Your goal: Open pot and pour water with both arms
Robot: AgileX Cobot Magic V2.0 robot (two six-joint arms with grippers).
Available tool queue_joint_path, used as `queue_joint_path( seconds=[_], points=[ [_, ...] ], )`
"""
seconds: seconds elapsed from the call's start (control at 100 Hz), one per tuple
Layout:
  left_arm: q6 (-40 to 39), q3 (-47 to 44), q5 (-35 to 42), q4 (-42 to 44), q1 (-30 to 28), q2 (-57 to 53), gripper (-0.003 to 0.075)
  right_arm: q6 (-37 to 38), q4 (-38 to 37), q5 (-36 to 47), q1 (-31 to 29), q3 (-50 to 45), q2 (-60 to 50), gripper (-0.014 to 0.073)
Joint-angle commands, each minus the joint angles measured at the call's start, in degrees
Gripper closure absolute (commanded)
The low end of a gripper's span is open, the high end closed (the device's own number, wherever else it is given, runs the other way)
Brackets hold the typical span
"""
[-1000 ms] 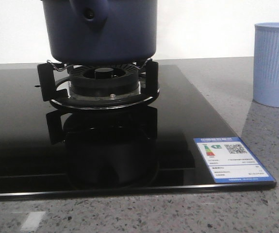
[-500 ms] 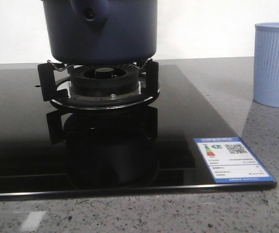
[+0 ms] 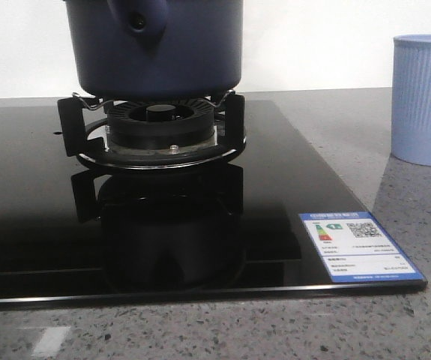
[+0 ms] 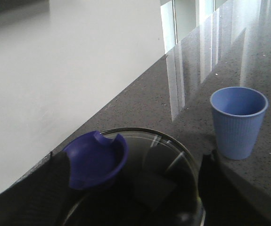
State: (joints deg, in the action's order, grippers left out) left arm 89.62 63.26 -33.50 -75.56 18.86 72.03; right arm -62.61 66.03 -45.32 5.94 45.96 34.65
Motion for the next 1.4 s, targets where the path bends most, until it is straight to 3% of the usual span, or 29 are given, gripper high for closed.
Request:
queue_joint_path(
  seconds=[0.0,0.36,0.68,0.77,1.08,1.2,1.39],
  points=[
    [0.1,3.9,3.3,-3.2,1.1,1.8,0.0119,-0.8,2.5,2.4,0.0,1.9,0.6,-0.0010],
    [0.1,5.8,5.3,-7.8,1.4,9.3,0.0111,-0.8,2.5,2.1,0.0,1.9,0.6,-0.0010],
    [0.1,6.0,2.5,-13.5,1.4,12.6,0.0115,-0.8,2.5,2.1,0.0,1.9,0.6,-0.0010],
    [0.1,6.0,2.5,-14.1,1.4,12.6,0.0162,-0.8,2.5,2.1,0.0,1.9,0.6,-0.0010],
    [0.1,6.0,2.4,-14.1,1.4,12.6,0.0474,-0.8,2.5,5.9,0.0,1.9,0.6,-0.0010],
    [0.1,6.7,2.4,-14.1,1.3,12.2,0.0489,-0.8,-0.9,12.2,0.0,1.8,0.6,-0.0009],
    [0.1,9.7,2.4,-14.2,1.3,8.6,0.0488,-0.8,-7.7,31.7,0.0,-2.4,0.6,-0.0009]
  ],
)
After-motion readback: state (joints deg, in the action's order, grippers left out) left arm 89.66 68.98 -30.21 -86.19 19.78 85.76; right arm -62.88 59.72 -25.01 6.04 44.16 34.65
